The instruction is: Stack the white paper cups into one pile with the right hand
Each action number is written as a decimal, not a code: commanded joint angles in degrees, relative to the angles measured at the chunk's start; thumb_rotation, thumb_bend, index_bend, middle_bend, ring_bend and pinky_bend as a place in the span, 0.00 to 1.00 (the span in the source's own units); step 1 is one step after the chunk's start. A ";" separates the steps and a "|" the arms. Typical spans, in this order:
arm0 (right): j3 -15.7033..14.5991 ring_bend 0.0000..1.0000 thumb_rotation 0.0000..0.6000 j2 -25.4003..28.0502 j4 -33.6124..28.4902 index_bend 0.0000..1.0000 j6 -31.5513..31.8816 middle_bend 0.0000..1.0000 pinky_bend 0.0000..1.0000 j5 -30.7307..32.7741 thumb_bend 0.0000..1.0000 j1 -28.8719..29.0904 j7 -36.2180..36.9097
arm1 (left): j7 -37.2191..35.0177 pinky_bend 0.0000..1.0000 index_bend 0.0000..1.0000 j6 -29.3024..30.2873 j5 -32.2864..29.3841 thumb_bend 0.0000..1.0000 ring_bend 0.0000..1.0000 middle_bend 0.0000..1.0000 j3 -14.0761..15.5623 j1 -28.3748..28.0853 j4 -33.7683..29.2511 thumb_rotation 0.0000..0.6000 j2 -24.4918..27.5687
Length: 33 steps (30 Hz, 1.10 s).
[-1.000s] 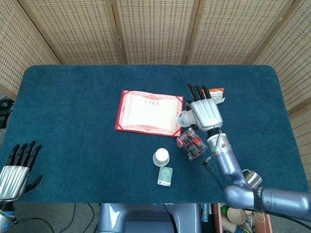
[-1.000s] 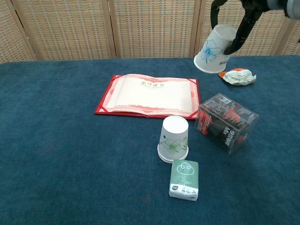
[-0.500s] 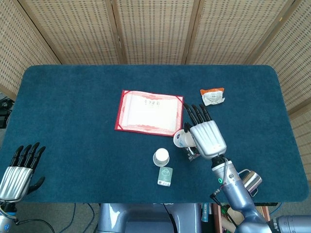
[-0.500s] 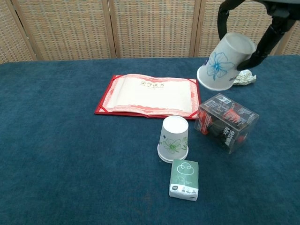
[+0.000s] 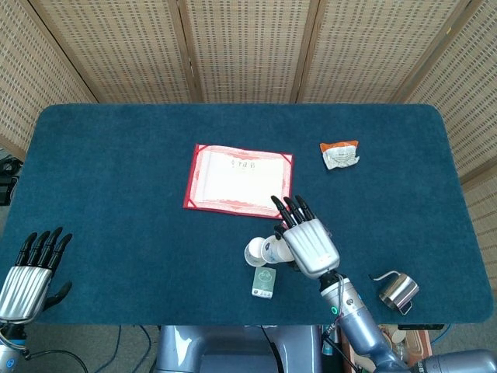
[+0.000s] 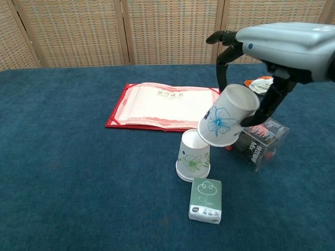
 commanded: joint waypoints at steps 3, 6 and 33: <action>0.14 0.00 1.00 -2.83 2.00 0.52 -0.95 0.01 0.00 0.89 0.09 0.09 -0.50 | -0.21 0.00 0.00 0.09 -0.02 0.27 0.00 0.00 -0.07 0.02 0.03 1.00 0.05; 0.50 0.00 1.00 -3.75 3.01 0.52 -1.13 0.01 0.00 1.22 0.09 0.06 -0.52 | -0.26 0.00 0.00 0.11 0.06 0.27 0.00 0.00 -0.06 0.01 0.07 1.00 0.05; 3.43 0.00 1.00 -8.36 7.66 0.52 -3.32 0.01 0.00 3.46 0.09 1.70 -2.10 | -0.02 0.00 0.00 0.18 0.34 0.27 0.00 0.00 -0.01 0.06 -0.07 1.00 0.00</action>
